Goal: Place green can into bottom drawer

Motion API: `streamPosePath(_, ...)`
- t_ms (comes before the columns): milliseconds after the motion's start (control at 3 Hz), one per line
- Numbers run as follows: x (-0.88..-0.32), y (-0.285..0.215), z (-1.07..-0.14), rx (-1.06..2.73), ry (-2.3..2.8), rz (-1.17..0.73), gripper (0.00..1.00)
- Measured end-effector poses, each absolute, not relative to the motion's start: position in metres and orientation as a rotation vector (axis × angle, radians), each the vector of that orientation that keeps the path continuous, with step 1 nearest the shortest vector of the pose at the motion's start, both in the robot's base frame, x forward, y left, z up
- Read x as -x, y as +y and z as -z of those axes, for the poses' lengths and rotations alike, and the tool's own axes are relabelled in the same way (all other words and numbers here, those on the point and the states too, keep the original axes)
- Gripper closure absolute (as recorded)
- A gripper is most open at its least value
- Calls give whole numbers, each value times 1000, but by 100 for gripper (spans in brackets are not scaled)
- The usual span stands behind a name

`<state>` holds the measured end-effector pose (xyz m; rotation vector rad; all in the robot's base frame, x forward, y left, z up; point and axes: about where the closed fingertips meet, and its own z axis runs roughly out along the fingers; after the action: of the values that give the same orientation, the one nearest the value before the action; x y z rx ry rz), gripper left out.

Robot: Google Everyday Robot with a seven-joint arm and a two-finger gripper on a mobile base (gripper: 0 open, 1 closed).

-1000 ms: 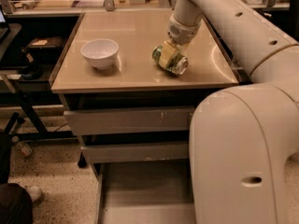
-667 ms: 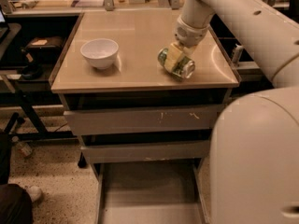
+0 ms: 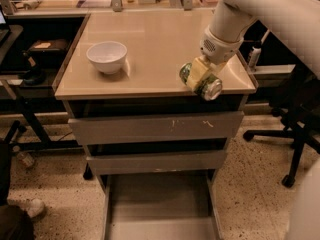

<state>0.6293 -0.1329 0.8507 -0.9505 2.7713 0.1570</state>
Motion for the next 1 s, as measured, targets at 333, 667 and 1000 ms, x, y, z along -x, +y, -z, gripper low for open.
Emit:
streamPosePath(333,-589,-125,-842,883,2806,-244,100)
streamPosePath(667,-583,-124,-833,893,2825,-247,100)
streamPosePath(1000,-583,-124,-833,893,2825,-248,100)
